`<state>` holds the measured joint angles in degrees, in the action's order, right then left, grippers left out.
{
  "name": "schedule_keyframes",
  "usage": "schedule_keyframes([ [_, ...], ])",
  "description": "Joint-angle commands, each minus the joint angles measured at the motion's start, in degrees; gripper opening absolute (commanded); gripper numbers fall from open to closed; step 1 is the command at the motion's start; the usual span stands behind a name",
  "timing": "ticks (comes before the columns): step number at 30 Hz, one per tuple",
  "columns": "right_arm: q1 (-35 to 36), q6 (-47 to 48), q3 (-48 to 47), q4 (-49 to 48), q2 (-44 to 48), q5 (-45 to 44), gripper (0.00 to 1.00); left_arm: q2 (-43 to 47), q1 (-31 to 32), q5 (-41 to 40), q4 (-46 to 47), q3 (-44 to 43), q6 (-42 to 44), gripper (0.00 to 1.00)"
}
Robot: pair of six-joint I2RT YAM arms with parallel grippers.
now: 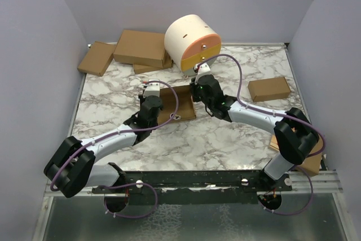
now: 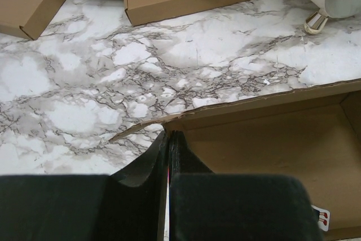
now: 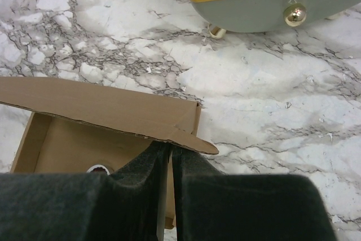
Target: Fold the paper box
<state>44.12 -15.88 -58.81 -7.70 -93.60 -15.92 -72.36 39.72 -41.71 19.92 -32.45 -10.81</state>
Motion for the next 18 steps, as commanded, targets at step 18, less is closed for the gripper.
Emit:
schedule_keyframes([
  [18,2.11,-3.74,7.78,-0.40,0.77,16.11,0.06,2.68,1.21,14.63,3.88,1.25,-4.07,0.00],
])
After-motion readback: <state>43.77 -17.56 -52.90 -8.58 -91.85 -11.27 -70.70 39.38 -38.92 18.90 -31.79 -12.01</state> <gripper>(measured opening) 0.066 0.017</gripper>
